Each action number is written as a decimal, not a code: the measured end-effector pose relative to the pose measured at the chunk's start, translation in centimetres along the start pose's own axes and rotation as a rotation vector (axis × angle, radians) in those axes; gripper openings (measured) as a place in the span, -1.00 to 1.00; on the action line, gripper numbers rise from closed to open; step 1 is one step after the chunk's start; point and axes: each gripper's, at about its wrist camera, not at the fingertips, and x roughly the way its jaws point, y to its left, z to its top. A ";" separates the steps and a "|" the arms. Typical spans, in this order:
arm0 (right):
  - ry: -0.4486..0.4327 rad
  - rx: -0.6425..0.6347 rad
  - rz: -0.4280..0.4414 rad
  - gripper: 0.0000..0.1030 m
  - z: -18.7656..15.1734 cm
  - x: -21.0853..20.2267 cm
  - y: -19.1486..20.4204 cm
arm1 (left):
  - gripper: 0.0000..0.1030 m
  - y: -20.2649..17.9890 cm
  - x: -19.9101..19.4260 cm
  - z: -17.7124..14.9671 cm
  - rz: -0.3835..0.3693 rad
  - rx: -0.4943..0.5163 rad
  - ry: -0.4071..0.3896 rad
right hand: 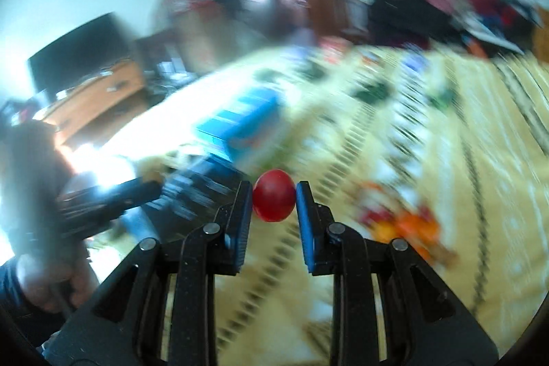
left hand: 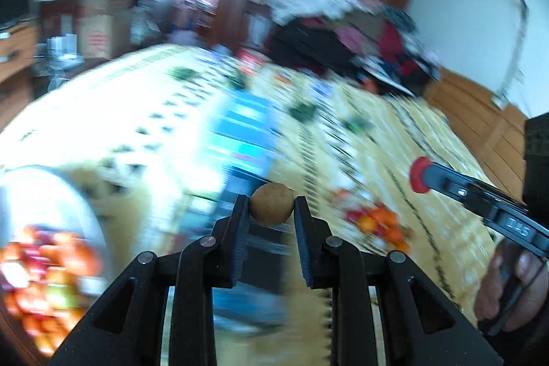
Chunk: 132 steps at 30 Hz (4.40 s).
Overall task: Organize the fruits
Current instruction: 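Carry the kiwi and tomato in both tools over the steel bowl, then lower both tools into the bowl and open them to release the fruit, then withdraw both open tools from the bowl back to the fruit row, then grasp another brown kiwi with the left tool while the right tool grasps an orange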
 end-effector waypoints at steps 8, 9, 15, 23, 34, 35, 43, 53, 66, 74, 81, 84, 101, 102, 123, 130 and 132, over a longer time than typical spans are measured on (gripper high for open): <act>0.012 -0.163 0.228 -0.49 3.7 5.6 13.8 | -0.50 13.1 -7.6 0.4 0.272 -0.145 -0.091; 0.023 -0.180 0.255 -0.49 3.8 6.4 15.4 | -0.50 14.6 -8.0 0.0 0.296 -0.172 -0.088; 0.105 -0.249 0.343 -0.49 2.7 10.2 22.1 | -0.50 19.3 -8.1 -2.8 0.361 -0.256 -0.033; 0.191 -0.288 0.353 -0.49 0.7 12.7 24.4 | -0.50 20.0 -7.0 -4.2 0.389 -0.261 0.012; 0.224 -0.280 0.340 -0.49 0.3 13.7 25.4 | -0.50 20.6 -6.7 -4.3 0.394 -0.265 0.022; 0.226 -0.282 0.339 -0.49 0.3 13.8 25.6 | -0.50 20.7 -6.7 -4.3 0.393 -0.267 0.023; 0.237 -0.278 0.335 -0.49 0.1 14.2 25.8 | -0.50 21.0 -6.7 -4.5 0.395 -0.271 0.028; 0.252 -0.287 0.340 -0.48 -0.2 14.7 26.4 | -0.49 21.2 -6.8 -4.8 0.404 -0.278 0.029; 0.288 -0.246 0.340 -0.47 -0.7 16.0 26.1 | 0.21 21.9 -7.0 -5.3 0.443 -0.305 0.026; 0.289 -0.211 0.338 -0.47 -0.8 16.3 25.5 | 0.24 22.6 -7.3 -5.6 0.456 -0.326 0.022; 0.267 -0.183 0.326 -0.46 -1.8 13.1 22.3 | 0.27 23.8 -9.3 -6.1 0.484 -0.359 -0.012; 0.277 -0.185 0.278 -0.17 -4.3 10.6 19.9 | 0.27 23.9 -9.8 -6.8 0.489 -0.372 -0.008; 0.337 0.239 -0.070 0.42 -17.1 -3.1 -0.6 | 0.27 -4.3 -3.3 -2.8 -0.122 0.107 -0.015; 0.335 0.260 -0.081 0.42 -17.5 -3.7 -1.2 | 0.27 -6.3 -2.0 -3.1 -0.163 0.132 0.015; 0.275 0.503 -0.203 0.42 -21.9 -8.9 -14.6 | -0.22 -25.9 28.1 -14.1 -0.423 0.423 0.576; 0.268 0.508 -0.201 0.42 -21.8 -8.7 -15.5 | -0.27 -26.0 29.7 -13.4 -0.420 0.413 0.557; 0.271 0.509 -0.204 0.42 -21.9 -8.7 -15.5 | -0.27 -26.0 30.0 -13.4 -0.426 0.400 0.553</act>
